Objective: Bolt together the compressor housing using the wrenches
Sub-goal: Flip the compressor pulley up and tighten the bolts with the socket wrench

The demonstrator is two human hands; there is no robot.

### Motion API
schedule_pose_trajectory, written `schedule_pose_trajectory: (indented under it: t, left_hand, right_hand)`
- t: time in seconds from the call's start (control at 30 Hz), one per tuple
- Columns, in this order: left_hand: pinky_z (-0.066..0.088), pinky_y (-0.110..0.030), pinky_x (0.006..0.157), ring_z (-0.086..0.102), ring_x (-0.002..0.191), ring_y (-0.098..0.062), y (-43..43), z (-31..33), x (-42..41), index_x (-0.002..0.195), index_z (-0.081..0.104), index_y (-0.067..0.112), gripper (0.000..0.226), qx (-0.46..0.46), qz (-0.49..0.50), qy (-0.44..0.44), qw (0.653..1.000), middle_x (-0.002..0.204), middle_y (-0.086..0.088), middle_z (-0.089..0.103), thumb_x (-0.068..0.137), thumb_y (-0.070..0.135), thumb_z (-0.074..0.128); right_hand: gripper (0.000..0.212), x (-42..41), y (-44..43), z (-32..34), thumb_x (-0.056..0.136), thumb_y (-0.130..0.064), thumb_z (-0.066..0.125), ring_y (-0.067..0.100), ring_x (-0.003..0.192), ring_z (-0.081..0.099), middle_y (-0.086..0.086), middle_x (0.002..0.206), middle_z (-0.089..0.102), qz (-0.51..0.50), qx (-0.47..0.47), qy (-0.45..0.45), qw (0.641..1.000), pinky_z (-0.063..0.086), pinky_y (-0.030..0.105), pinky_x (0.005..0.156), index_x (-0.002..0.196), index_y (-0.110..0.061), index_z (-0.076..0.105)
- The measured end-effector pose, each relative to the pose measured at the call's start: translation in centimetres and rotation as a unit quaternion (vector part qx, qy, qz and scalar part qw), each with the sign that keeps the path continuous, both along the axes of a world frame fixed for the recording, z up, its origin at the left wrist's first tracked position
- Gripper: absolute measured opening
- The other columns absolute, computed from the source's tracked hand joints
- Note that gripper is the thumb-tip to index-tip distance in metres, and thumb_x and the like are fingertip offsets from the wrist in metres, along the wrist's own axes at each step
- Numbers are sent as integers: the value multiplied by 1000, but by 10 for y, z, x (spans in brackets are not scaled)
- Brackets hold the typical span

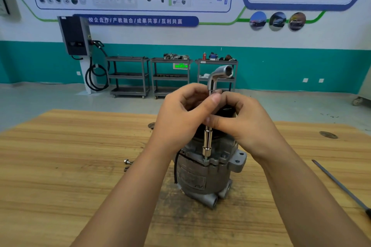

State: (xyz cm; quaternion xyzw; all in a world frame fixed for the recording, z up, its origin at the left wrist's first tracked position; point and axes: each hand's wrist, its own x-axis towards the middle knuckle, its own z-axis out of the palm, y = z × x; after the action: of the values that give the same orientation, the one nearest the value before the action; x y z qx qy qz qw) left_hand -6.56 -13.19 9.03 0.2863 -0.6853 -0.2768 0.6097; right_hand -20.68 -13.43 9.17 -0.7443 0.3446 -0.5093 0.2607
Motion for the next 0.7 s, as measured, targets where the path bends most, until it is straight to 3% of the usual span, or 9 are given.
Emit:
schedule_pose_trajectory:
  t: [0.07, 0.17, 0.23, 0.33, 0.57, 0.7]
  left_hand:
    - [54, -21, 70, 70, 84, -12, 0, 0, 0, 84, 59, 13, 7, 17, -30, 37, 999, 86, -5, 74, 84, 10, 66]
    - [55, -23, 73, 70, 88, -16, -1, -1, 1, 77, 54, 12, 14, 13, -34, 40, 999, 82, -13, 72, 86, 6, 63]
    - [55, -25, 79, 70, 93, -15, 0, -1, 1, 79, 53, 10, 13, 20, -41, 49, 998, 86, -16, 72, 87, 5, 62]
    - [56, -25, 78, 70, 93, -14, 0, 0, 1, 88, 54, 11, 9, 41, -64, 66, 995, 91, -5, 74, 87, 6, 61]
    - [52, -20, 84, 67, 97, -9, 3, 2, 3, 100, 67, 9, 13, 45, -50, 12, 998, 101, -1, 72, 90, 11, 58]
    - [52, -15, 73, 68, 86, -5, 6, 4, 0, 95, 69, 13, 11, 36, -37, 9, 999, 89, 3, 73, 87, 17, 63]
  right_hand:
    - [21, 2, -1, -1, 72, -18, 78, 3, 77, 62, -9, 78, 66, 0, -3, -10, 1000, 49, 18, 70, 82, -5, 64]
    - [15, 1, 0, -1, 77, -19, 73, 5, 84, 63, -9, 85, 67, 3, 10, 8, 1000, 51, 23, 75, 92, -18, 69]
    - [17, -3, 0, 1, 85, -16, 65, 3, 92, 63, -10, 93, 68, 27, 20, 15, 999, 50, 19, 79, 101, -21, 70]
    - [22, -7, 1, 2, 90, -10, 59, 1, 97, 61, -10, 98, 68, 48, 27, 25, 998, 47, 13, 82, 107, -19, 69]
    - [6, -5, 0, 1, 79, -13, 71, -1, 81, 62, -15, 81, 67, 25, 19, 0, 999, 47, 14, 73, 82, -18, 67]
    - [15, -1, -1, -1, 74, -17, 76, 6, 83, 64, -6, 85, 68, 14, 8, -15, 1000, 50, 22, 76, 85, -11, 67]
